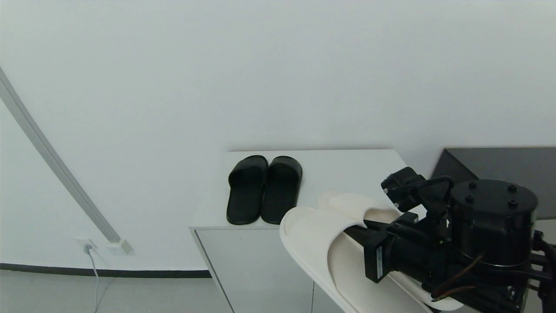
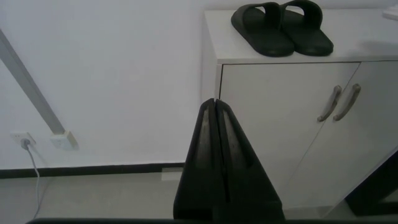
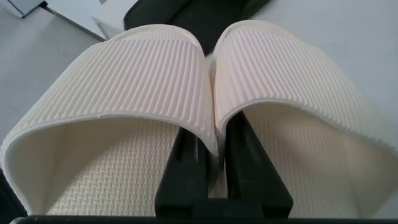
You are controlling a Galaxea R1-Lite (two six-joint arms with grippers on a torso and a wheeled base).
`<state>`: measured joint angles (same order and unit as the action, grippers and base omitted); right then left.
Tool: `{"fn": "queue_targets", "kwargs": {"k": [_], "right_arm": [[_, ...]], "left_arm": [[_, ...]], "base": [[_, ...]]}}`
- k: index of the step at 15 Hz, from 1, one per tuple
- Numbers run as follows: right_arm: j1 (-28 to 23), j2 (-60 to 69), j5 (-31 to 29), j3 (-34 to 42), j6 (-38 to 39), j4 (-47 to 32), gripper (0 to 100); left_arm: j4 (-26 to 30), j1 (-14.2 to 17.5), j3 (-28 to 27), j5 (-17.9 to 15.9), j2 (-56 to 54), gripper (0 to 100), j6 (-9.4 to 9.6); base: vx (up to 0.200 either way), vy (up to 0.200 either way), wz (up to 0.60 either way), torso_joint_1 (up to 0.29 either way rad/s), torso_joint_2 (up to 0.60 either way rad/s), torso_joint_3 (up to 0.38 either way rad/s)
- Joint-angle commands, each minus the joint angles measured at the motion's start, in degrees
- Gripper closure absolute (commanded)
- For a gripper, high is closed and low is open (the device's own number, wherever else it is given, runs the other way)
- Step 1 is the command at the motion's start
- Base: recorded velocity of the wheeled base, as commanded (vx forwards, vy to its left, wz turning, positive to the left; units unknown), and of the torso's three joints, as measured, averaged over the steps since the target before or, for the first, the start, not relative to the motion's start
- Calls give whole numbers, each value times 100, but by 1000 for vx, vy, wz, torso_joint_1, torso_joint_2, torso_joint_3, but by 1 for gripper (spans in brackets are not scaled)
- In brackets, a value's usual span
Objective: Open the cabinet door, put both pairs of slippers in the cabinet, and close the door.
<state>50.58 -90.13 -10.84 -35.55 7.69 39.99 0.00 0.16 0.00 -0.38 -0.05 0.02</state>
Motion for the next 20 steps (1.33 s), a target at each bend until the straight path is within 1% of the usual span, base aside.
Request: {"fn": "queue_targets", "kwargs": {"k": [1,3,11,14,20], "right_arm": [[5,39,-6,39,-5,9,100],[5,48,-24,66,-66,27,100],[-31,39,20,162,-57,44,100],[-31,21,20,180,-40,44,100],[-4,4,20,233,-57,36,100]], "left_arm": [[0,2,0,3,5,100,-2],[0,2,0,-6,5,100,-2],[0,2,0,3,5,100,-11],[-9,2,0,11,5,100,24],[-9,2,0,20,5,100,6]], "base": [[-200,0,0,2,2,2],[-200,0,0,-7,2,7],[0,0,0,0,0,0],[0,0,0,0,0,0],[0,0,0,0,0,0]]}}
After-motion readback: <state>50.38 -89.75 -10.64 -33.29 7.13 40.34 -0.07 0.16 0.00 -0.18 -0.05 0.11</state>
